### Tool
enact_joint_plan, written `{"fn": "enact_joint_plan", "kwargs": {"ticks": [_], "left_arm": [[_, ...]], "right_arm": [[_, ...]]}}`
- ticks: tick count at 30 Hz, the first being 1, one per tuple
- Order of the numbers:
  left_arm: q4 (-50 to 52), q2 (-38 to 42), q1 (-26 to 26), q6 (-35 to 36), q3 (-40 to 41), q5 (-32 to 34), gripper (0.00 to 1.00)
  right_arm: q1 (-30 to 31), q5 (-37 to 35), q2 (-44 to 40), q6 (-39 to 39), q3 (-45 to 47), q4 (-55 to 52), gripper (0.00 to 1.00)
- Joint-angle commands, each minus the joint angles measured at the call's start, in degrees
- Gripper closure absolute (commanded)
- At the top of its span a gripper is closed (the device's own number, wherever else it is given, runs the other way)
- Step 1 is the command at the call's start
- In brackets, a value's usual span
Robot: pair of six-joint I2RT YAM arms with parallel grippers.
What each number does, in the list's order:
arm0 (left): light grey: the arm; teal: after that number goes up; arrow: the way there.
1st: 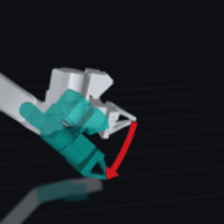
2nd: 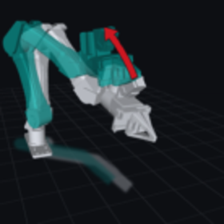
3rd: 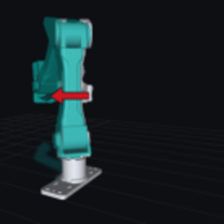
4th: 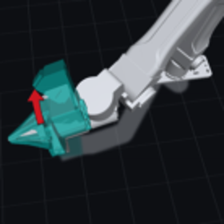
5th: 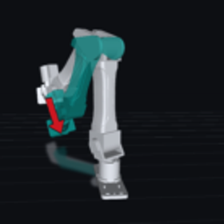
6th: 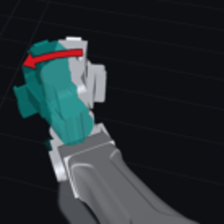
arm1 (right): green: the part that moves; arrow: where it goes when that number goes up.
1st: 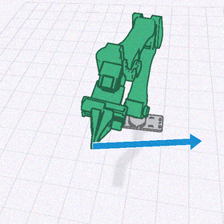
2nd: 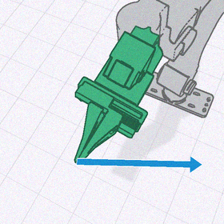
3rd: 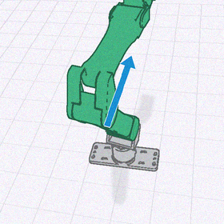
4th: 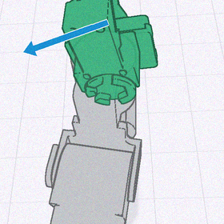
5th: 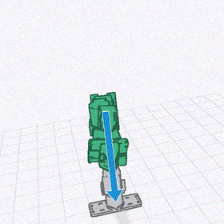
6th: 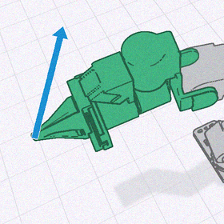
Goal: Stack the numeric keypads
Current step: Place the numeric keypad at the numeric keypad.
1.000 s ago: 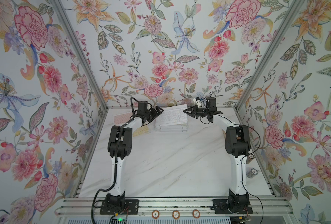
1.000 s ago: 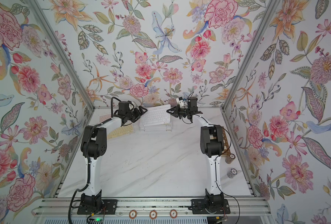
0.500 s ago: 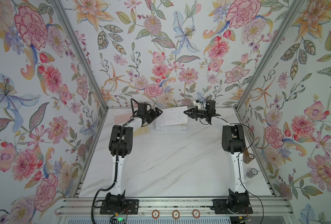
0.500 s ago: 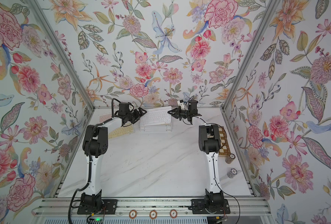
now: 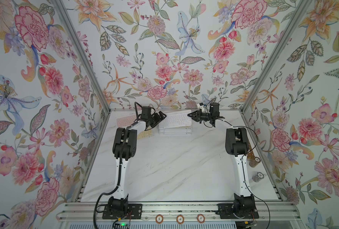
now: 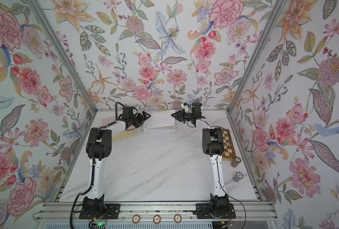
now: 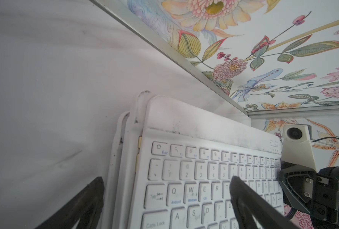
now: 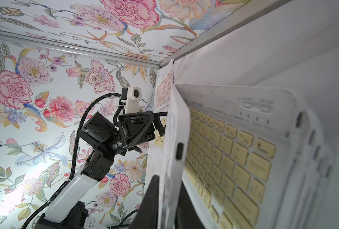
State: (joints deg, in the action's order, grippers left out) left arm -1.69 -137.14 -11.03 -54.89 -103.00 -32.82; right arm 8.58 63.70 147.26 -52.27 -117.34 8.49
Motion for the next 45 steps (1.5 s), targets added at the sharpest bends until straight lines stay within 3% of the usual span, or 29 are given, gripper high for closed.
{"fn": "enact_joint_plan", "kwargs": {"ticks": [1, 19, 45], "left_arm": [[-0.2, -1.0, 0.2, -0.5, -2.0, -1.0, 0.01], [0.6, -0.1, 0.0, -0.4, -2.3, -1.0, 0.01], [1.4, 0.0, 0.0, 0.0, -1.7, -0.9, 0.01]], "right_arm": [[-0.1, 1.4, 1.4, 1.1, -2.8, 0.1, 0.82], [-1.0, 1.3, 5.3, 0.3, -7.8, -1.1, 0.78], [-0.9, -2.0, 7.1, 3.3, -11.5, -6.5, 0.63]]}}
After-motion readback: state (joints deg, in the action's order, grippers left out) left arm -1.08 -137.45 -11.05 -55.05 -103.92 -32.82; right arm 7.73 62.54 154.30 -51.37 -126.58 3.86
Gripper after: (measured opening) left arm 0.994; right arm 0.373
